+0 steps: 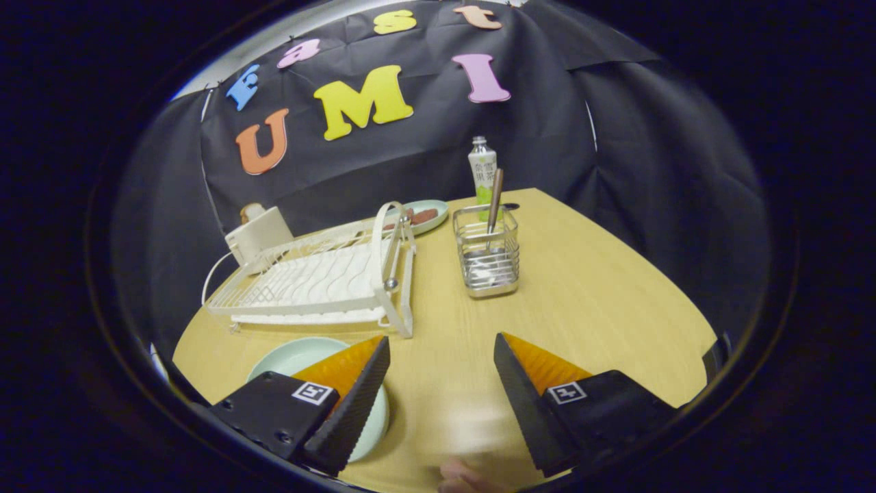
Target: Take the plate from the dish rack, then take the spoon from the basket and place it into the plate.
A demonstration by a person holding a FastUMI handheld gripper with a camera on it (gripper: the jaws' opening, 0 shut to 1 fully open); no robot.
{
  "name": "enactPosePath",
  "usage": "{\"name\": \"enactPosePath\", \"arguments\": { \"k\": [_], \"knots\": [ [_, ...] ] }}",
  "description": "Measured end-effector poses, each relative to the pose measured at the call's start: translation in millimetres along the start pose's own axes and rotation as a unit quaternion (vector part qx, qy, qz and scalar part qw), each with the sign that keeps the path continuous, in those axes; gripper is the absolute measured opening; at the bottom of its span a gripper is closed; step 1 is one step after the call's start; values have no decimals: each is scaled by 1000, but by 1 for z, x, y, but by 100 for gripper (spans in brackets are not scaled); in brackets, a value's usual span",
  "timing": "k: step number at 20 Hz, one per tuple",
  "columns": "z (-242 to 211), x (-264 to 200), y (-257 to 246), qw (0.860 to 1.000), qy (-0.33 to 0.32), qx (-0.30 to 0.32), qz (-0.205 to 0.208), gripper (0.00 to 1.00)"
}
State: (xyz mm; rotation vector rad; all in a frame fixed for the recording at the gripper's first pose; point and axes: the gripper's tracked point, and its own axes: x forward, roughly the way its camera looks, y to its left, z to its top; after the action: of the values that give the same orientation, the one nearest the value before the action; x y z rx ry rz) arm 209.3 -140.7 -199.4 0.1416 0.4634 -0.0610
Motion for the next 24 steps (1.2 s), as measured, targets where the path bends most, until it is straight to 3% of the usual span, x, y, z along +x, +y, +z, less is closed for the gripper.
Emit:
{"name": "enactPosePath", "arguments": {
  "k": [4,9,14,18,21,24],
  "knots": [
    [51,20,-16,999,-37,-5,3,99],
    [113,67,-39,995,-66,-61,-38,100],
    [160,114,-58,995,-71,-46,-50,100],
    [179,145,-61,998,-48,-8,-27,100],
    [182,162,-59,999,-32,2,-16,88],
    [170,172,-39,1000,1,-4,13,70]
  ]
}}
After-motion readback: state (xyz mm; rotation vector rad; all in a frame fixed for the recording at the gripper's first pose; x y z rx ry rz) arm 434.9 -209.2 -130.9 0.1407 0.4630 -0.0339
